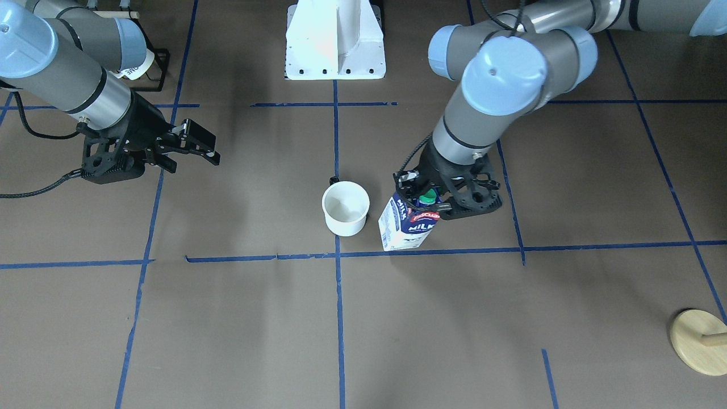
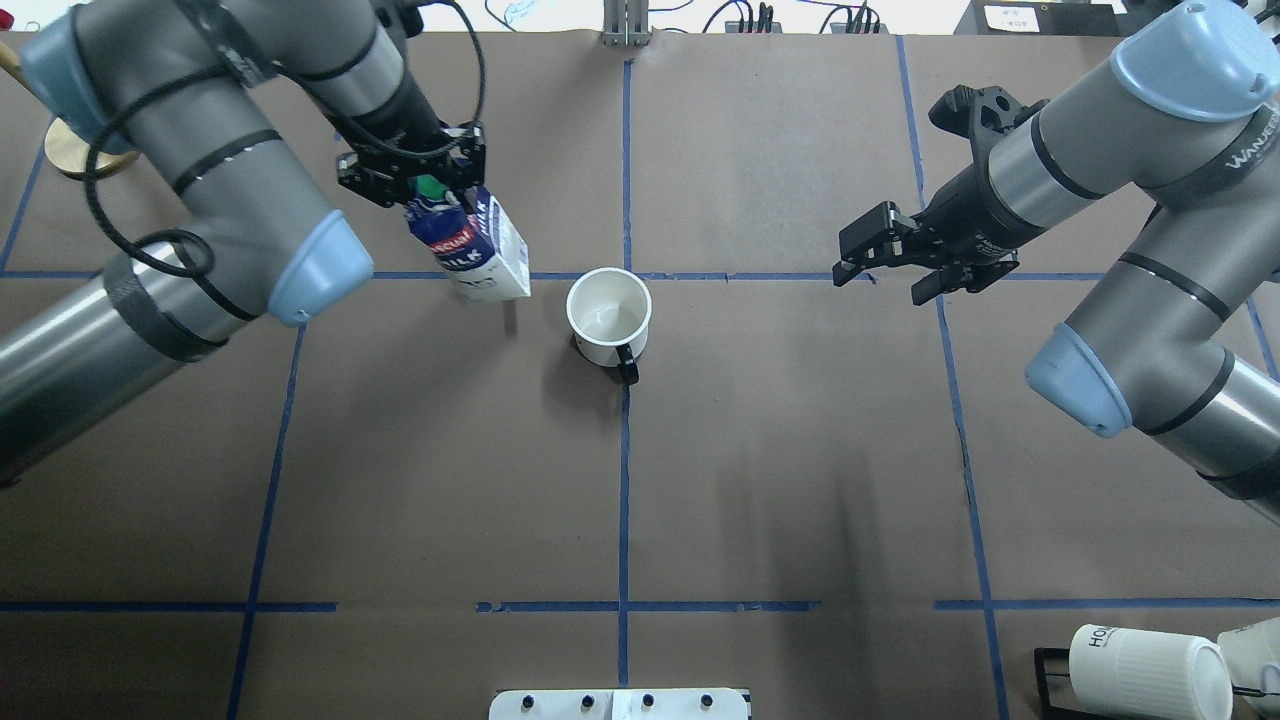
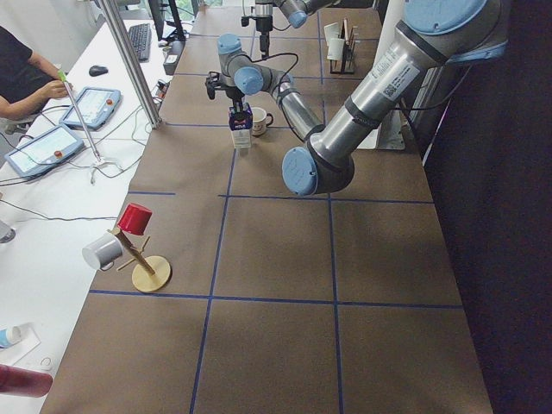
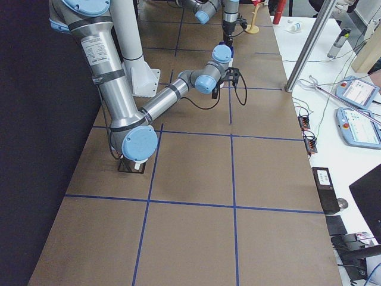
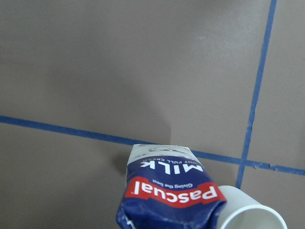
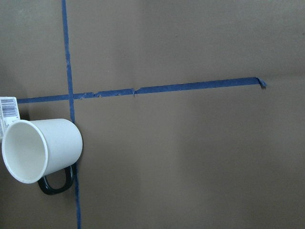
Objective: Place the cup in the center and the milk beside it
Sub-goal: 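Carry the milk carton with the left gripper and set it beside the mug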
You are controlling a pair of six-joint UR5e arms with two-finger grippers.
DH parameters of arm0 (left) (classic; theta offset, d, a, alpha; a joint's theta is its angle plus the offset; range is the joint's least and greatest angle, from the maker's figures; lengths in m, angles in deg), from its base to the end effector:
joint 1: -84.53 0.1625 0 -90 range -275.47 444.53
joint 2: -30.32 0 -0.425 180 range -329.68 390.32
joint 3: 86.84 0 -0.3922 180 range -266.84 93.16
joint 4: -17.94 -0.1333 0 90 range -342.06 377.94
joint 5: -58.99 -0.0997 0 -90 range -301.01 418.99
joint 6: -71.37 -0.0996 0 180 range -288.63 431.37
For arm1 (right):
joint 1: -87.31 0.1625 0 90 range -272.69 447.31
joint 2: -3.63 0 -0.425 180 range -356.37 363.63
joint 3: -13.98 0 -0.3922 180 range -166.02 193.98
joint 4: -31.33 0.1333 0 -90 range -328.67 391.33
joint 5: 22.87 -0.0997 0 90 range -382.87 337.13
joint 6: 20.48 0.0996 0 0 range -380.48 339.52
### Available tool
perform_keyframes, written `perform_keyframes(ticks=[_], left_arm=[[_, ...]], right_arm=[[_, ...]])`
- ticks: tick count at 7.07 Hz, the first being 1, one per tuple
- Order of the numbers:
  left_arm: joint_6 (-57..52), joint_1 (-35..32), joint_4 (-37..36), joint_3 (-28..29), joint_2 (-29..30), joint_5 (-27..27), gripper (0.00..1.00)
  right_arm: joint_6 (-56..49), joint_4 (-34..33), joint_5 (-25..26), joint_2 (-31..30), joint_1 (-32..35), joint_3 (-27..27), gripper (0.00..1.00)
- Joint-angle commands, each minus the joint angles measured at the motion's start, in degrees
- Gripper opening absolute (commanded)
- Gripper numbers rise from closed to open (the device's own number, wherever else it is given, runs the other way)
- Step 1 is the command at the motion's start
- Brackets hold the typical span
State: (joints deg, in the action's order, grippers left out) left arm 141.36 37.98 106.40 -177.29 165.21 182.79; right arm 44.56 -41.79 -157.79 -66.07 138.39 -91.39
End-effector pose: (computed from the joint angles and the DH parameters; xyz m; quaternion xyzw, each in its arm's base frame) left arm 0.4282 -0.5653 0.1754 -0.0297 0.4464 -0.0982 0.8890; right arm -0.3171 -0.4929 0.2961 -0.0179 -0.5333 0.0225 0.8454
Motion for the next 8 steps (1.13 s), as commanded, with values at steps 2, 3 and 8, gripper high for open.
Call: perform_keyframes(ticks=[2,3,8], left_arm=[[0.94,1.46,-2.67,-0.25,0.73,-1.37,0.02],[0.94,1.81,-2.76,-0.17,0.91,-1.46,0.06],[0.94,3.4,-2.67,0.01,1.7,-1.54,0.4]], right_arm=[[0.09,0.0,0.01,0.18,-0.02,0.0,1.0],[0.09,0.0,0.01,0.27,-0.02,0.0,1.0],[0.18,0.0,0.01,0.18,-0.02,-0.44,1.0]])
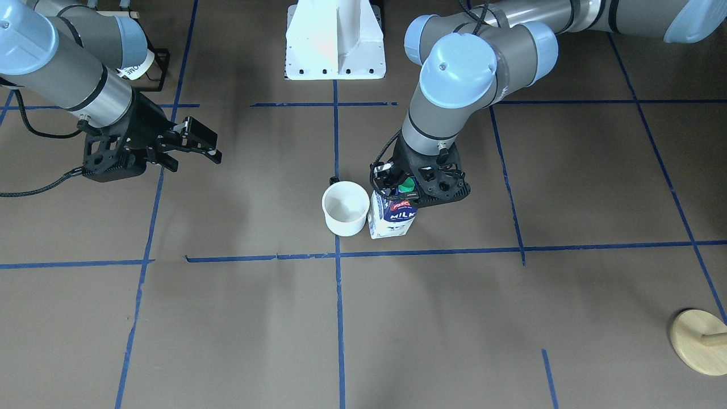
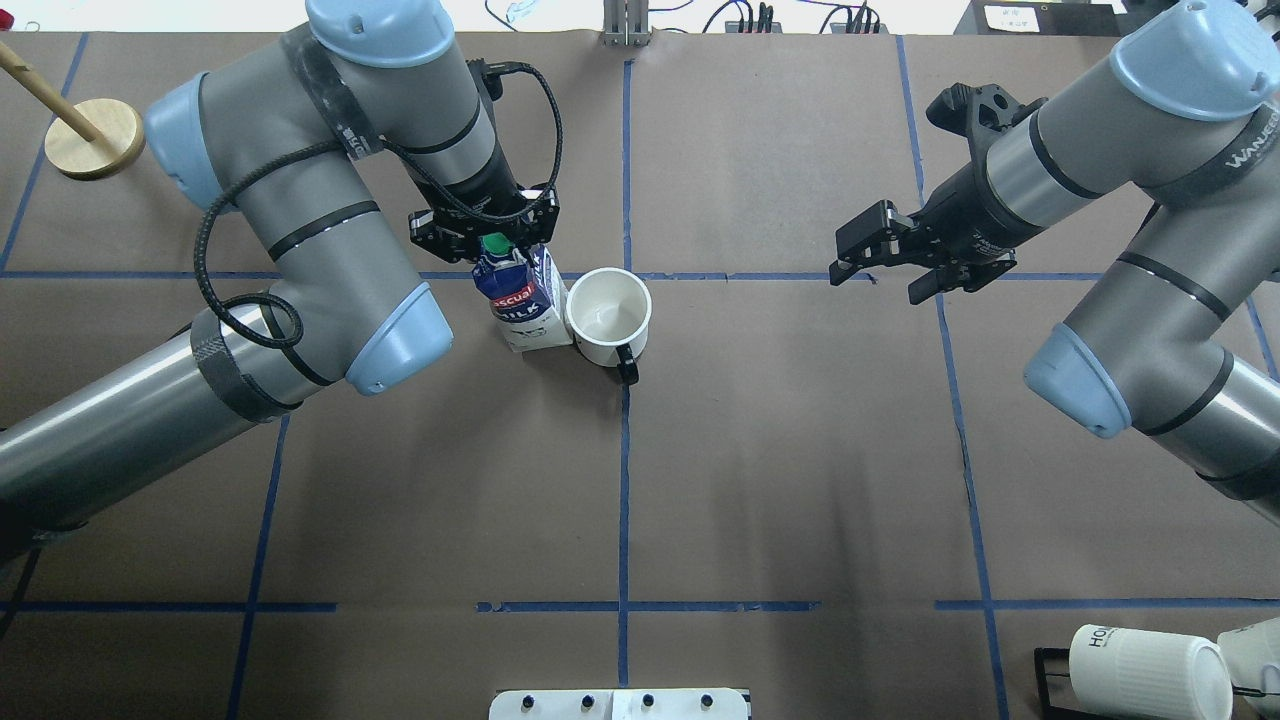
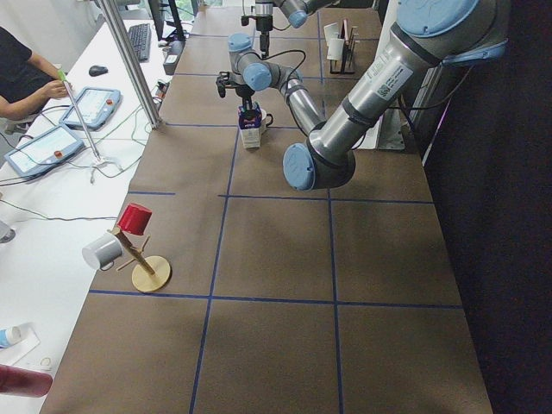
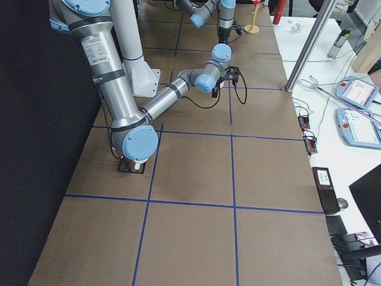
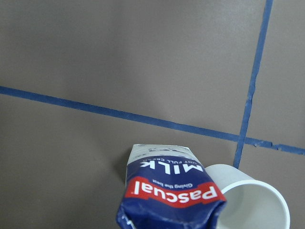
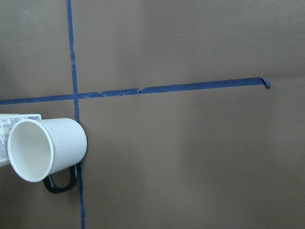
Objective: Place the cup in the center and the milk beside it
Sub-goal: 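Carry the milk carton with the left gripper and set it beside the mug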
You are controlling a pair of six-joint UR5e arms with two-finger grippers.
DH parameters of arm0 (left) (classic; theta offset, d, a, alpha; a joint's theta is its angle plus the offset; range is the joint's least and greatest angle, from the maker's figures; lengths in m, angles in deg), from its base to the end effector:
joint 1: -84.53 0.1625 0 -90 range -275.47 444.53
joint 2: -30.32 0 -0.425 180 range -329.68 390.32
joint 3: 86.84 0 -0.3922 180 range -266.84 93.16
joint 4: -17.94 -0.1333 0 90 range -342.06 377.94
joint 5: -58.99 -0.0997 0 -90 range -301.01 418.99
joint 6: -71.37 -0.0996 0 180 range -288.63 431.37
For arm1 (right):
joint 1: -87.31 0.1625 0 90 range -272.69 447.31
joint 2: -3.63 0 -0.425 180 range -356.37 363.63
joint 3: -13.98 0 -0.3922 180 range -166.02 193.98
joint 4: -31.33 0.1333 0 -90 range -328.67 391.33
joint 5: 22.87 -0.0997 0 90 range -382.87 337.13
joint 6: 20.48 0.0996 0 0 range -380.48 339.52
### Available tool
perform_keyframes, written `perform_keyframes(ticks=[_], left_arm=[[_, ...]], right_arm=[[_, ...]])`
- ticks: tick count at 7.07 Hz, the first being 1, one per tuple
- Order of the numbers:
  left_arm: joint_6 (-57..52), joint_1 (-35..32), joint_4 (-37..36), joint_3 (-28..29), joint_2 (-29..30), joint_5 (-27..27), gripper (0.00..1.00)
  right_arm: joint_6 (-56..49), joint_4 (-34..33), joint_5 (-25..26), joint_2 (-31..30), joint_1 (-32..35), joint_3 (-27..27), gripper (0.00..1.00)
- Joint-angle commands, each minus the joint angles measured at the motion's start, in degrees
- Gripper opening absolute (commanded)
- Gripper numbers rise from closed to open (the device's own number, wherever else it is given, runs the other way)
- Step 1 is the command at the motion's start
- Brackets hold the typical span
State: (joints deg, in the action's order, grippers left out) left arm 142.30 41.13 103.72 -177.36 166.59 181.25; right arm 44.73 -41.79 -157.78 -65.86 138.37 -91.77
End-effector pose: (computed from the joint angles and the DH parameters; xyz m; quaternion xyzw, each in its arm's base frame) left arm 0.4579 -0.5433 0.1650 -0.0405 0.4324 -0.0900 0.8963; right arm -0.3164 -0.4918 0.2911 -0.0154 -0.5360 0.0215 0.8438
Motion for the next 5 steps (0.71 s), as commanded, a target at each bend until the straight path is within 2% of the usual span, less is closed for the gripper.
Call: perform_keyframes(ticks=[1,2,3,5], left_arm=[[-0.26,0.24,0.01,0.09,0.31,-0.71,0.85],[-0.18,0.94,0.01,0.0,0.31,-3.32,1.0],[-0.26,1.03,-0.08,-1.05,0.14,-3.35,1.0],[-0.79,-1.67,-4.18,-10.24,-0.57,-3.18,1.0]], right_arm=[[0.09,0.0,0.0,-0.12,0.0,-0.16,1.0],[0.09,0.0,0.0,-0.12,0.0,-0.07,1.0],[0.09,0.0,0.0,-0.21,0.0,-0.07,1.0],[0.0,0.0,0.0,-0.12,0.0,-0.16,1.0]])
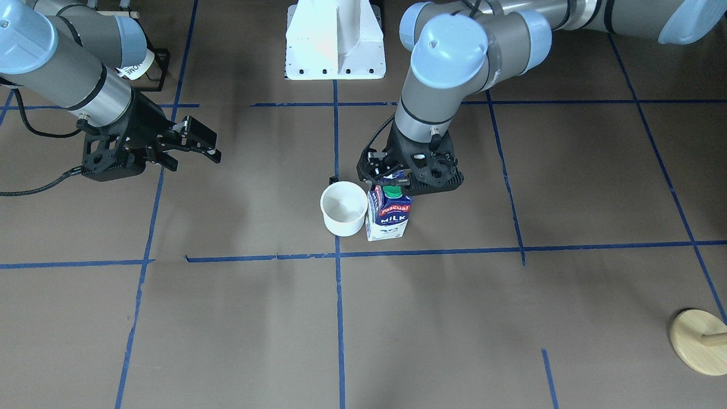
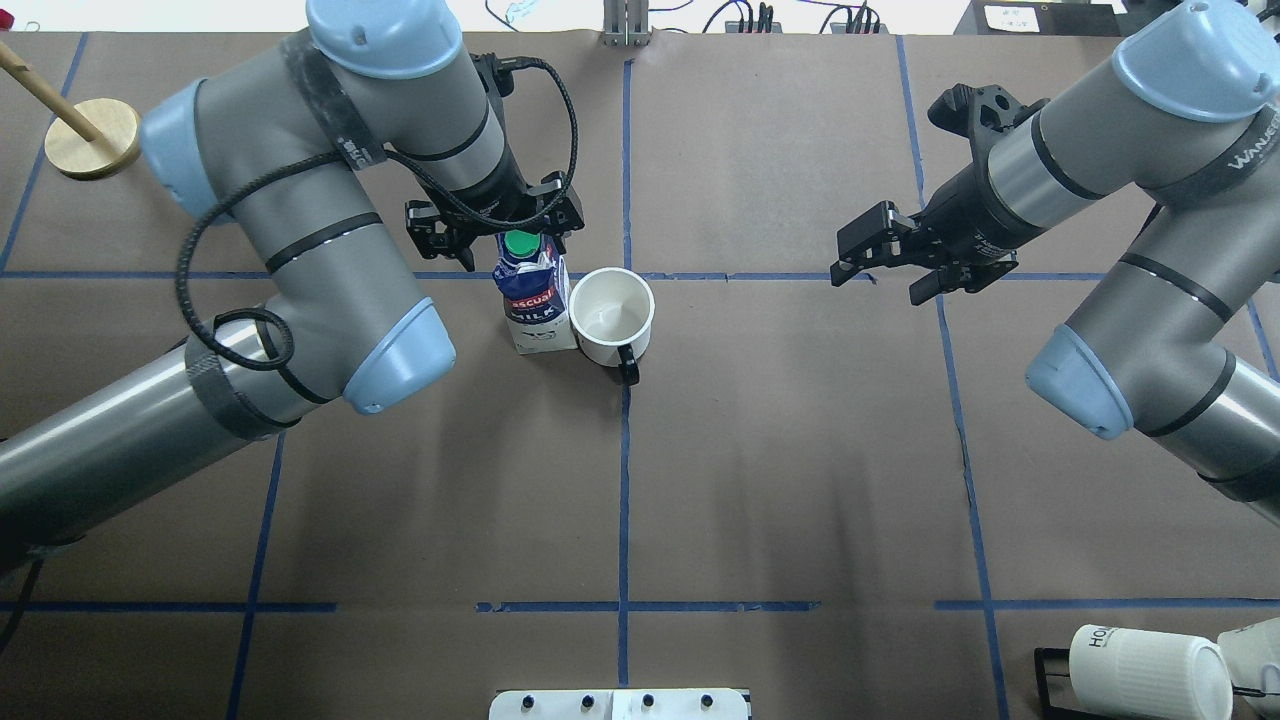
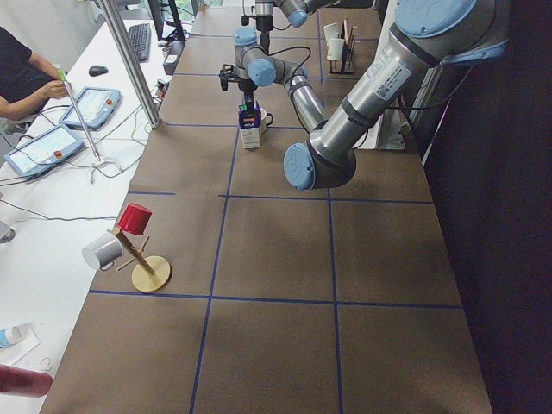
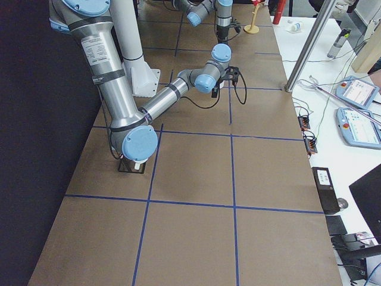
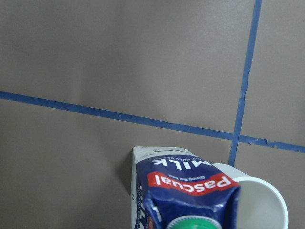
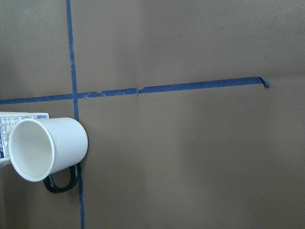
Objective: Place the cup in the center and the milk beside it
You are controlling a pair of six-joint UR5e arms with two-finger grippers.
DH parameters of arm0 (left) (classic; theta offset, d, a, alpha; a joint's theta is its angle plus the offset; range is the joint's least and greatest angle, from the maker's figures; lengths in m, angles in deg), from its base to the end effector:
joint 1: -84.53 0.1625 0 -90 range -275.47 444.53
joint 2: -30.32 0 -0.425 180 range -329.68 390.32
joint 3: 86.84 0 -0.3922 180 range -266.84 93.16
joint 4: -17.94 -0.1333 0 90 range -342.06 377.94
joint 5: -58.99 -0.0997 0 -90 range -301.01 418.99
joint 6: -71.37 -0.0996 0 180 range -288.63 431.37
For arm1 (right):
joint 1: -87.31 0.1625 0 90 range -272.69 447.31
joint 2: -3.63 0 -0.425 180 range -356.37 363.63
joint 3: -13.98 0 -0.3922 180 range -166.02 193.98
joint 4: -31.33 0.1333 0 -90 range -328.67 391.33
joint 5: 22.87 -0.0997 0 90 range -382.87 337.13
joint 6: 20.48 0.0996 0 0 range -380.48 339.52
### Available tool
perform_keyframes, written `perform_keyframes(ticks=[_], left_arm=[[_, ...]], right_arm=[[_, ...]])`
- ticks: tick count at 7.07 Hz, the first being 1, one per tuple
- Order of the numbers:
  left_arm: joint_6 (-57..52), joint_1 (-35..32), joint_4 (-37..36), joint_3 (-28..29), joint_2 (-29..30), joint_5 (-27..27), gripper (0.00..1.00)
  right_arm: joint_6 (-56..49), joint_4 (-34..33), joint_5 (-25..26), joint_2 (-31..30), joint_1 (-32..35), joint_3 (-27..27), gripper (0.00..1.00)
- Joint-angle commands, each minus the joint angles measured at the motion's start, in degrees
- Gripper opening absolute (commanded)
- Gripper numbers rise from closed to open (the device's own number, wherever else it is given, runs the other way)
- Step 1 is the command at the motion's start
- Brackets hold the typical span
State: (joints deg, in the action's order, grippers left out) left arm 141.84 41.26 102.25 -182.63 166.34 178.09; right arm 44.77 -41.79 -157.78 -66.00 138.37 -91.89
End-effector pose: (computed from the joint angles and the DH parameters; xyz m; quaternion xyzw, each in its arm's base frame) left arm 0.4371 -0.5280 0.1378 0.0002 0.4440 -0.0869 0.8918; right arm -0.3159 -0.4911 0.2916 -0.0157 -0.5359 0.0218 0.8438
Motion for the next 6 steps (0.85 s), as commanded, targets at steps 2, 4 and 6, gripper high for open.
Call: perform_keyframes(ticks=[2,4,6], left_arm=[[-5.13,-4.35,-8.0,-11.67,-2.32,-0.01,1.0],[-15.05,-10.31,-12.49,-17.03,-7.23,0.25,1.0],[-30.38,-21.97,-12.5,-18.29,-14.86,10.74,1.0]], right_arm=[[-0.12,0.0,-0.17,0.02,0.17,-0.12,1.0],[-1.08,-0.17,-0.87,-4.52,3.58,-3.7,1.0],[-7.19,-1.22,-4.9,-7.53,12.7,-3.21,1.0]])
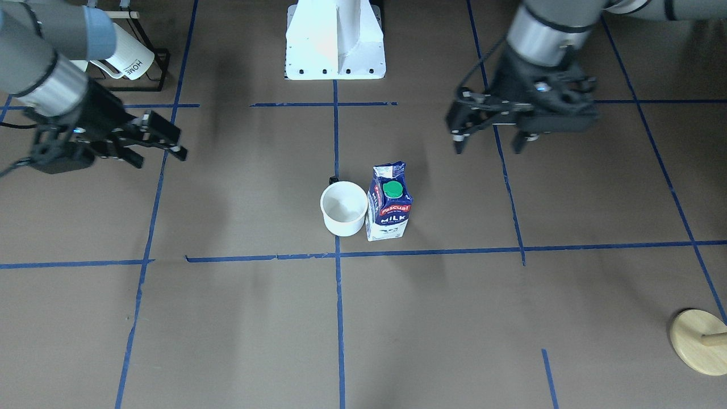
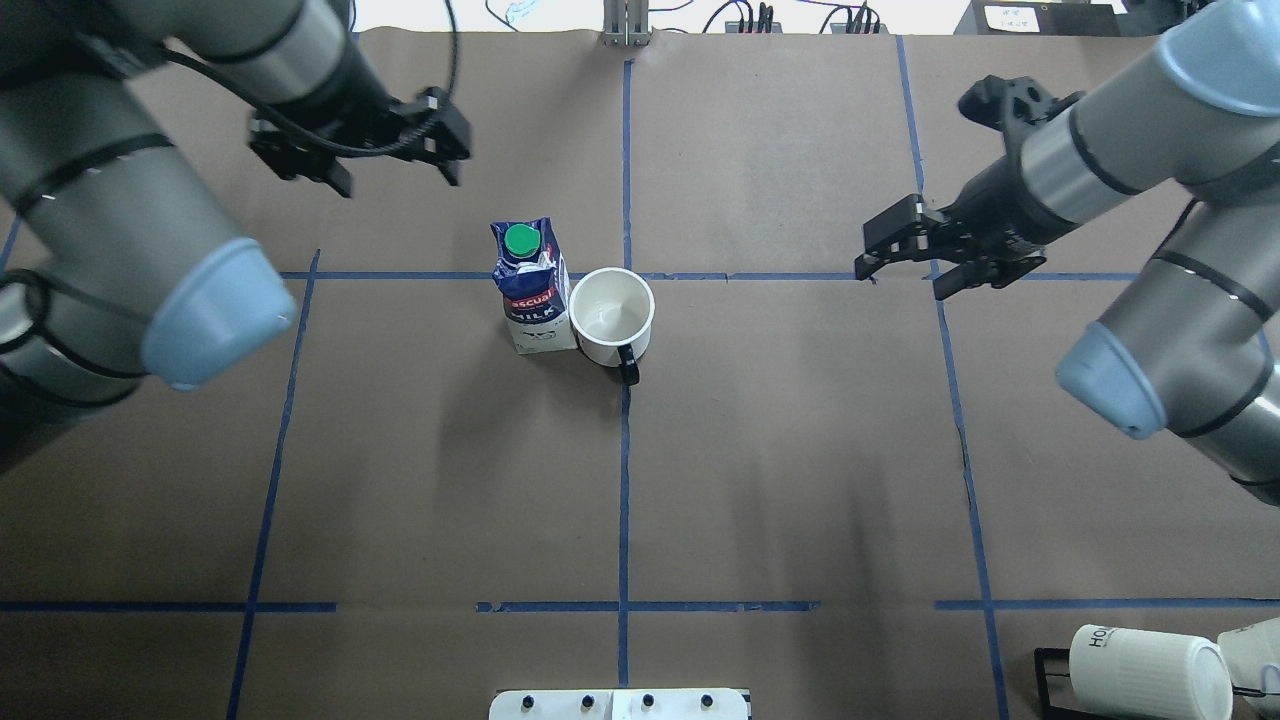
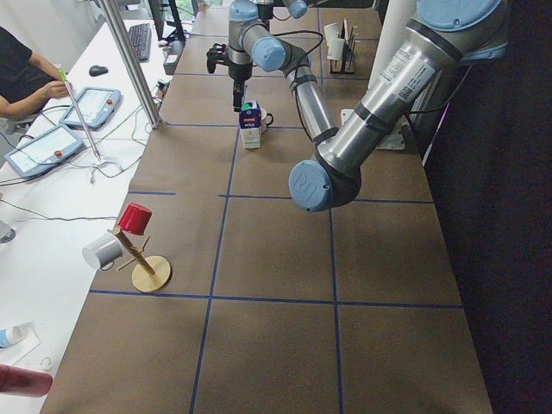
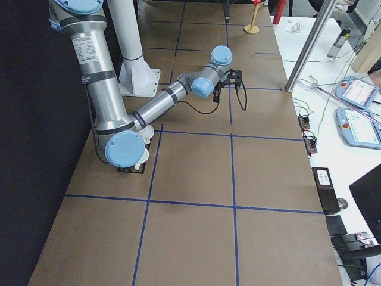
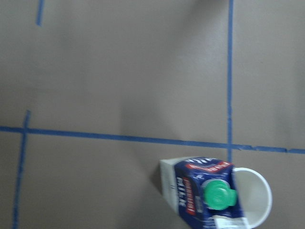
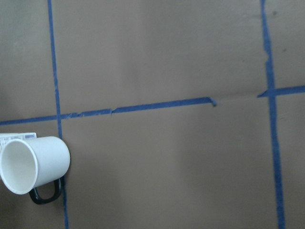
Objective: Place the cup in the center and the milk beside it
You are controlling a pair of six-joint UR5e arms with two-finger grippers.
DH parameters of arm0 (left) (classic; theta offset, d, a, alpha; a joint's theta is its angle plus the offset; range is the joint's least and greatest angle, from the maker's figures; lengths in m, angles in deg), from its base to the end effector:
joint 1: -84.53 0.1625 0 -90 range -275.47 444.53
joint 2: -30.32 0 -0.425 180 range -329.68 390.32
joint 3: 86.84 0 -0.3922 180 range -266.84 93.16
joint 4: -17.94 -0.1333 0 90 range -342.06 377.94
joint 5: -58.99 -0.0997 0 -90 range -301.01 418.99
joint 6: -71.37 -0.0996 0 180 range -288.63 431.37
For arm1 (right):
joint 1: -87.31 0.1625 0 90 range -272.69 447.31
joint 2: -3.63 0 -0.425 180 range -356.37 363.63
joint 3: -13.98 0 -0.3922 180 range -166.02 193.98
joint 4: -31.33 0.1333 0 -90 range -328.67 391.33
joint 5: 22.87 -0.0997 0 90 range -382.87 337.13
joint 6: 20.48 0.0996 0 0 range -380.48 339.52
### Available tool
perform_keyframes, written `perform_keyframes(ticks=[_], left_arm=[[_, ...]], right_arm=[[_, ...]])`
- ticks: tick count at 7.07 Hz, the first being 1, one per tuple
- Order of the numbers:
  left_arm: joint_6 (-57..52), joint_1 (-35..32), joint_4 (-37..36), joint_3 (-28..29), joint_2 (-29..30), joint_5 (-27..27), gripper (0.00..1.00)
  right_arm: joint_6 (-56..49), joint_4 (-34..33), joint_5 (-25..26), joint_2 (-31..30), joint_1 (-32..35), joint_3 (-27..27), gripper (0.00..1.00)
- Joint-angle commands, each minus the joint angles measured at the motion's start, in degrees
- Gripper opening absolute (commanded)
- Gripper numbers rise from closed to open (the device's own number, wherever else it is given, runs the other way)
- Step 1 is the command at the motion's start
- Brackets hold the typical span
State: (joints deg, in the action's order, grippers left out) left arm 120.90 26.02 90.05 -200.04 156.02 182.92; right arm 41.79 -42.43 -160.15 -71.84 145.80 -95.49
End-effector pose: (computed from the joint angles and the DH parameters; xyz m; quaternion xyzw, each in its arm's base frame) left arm 0.2367 -0.5352 0.1687 0.0772 0.4254 -0.0395 0.9008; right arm -0.2349 -0.4982 0.3212 0.0007 -0.5320 0.0559 0.8449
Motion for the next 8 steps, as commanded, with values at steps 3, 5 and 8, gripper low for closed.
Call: perform_keyframes(ticks=[3,5,8], left_arm=[[-35.02,-17.92,-0.22,-0.18,-16.77,7.56,1.0],[-57.56,-29.32,0.05,9.95,-20.84,7.73,1.0],[-71.15,-38.15,0.14,21.53,-20.67,9.05,1.0]], right_arm=[[-16.53,-0.76,-9.31,-5.02,15.75,3.91,1.0],[-30.9,-1.38,-9.06,-7.31,20.75,10.03,1.0],[-47.68,-9.86,-7.75,-9.16,23.93,11.92,1.0]])
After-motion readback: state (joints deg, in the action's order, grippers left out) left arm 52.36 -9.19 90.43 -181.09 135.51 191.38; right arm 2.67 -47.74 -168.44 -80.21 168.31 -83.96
